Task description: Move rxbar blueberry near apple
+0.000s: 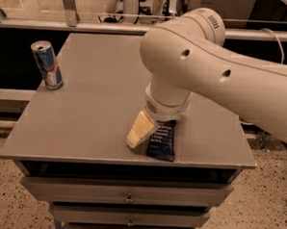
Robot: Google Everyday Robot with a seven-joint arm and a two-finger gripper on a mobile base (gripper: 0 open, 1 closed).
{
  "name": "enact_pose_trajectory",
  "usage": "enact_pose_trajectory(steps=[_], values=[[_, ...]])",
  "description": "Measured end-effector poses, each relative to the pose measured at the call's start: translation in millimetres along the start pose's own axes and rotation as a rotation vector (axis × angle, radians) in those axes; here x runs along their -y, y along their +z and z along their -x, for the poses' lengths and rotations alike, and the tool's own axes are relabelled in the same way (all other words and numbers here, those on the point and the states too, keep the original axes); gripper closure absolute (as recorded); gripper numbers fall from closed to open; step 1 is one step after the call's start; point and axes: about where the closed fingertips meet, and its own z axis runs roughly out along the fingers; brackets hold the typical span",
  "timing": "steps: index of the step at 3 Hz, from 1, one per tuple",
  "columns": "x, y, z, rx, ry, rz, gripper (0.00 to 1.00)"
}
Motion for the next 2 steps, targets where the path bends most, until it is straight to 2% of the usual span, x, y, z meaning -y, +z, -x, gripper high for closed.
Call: enact_pose_trajectory(steps=[1,2], values=[[3.7,2.6,-11.4,-0.018,0.068,-0.006,0.00],[5.6,1.0,-21.9,-0.027,0.105,0.001,0.14]])
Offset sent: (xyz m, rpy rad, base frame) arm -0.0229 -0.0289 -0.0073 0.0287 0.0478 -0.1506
